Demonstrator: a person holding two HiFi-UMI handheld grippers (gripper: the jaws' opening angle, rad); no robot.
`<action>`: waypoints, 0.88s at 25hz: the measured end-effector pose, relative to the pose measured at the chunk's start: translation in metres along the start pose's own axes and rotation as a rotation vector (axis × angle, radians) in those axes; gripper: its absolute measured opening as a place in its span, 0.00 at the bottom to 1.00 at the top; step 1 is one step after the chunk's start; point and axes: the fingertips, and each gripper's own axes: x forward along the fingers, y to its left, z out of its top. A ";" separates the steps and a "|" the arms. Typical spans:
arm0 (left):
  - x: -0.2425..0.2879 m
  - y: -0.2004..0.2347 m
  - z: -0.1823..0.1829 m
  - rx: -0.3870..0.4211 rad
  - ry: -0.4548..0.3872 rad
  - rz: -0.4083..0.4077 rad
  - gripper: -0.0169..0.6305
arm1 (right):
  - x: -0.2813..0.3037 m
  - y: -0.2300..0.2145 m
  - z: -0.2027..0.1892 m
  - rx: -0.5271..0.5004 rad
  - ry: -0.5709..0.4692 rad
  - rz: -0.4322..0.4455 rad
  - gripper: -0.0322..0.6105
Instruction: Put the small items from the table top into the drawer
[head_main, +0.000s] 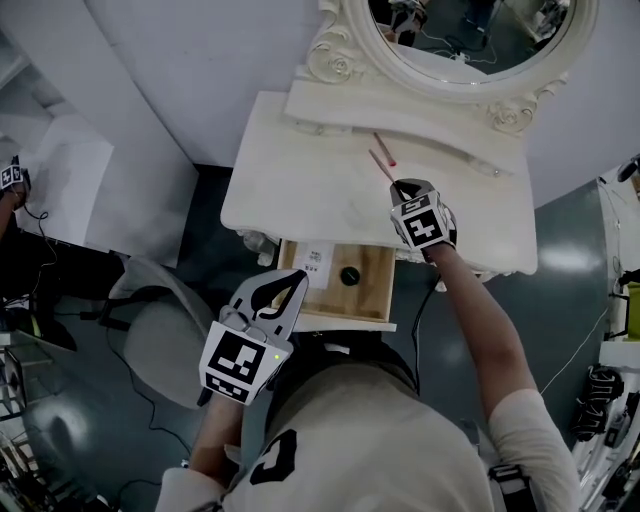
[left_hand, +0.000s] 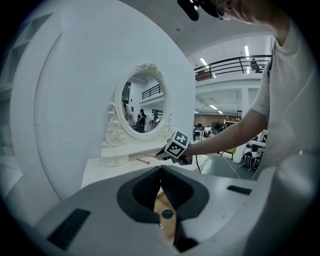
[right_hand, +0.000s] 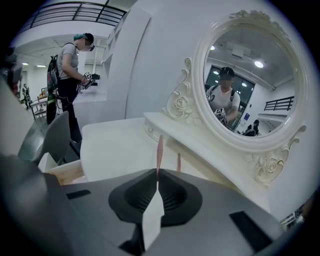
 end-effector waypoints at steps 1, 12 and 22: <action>-0.001 0.001 0.000 0.001 0.000 -0.004 0.12 | -0.003 0.003 0.002 0.016 -0.008 0.005 0.11; -0.006 -0.005 -0.006 0.005 -0.011 -0.033 0.12 | -0.028 0.033 0.003 0.052 -0.051 0.044 0.11; -0.018 -0.009 -0.012 -0.005 -0.011 -0.017 0.12 | -0.052 0.069 0.002 0.059 -0.093 0.121 0.11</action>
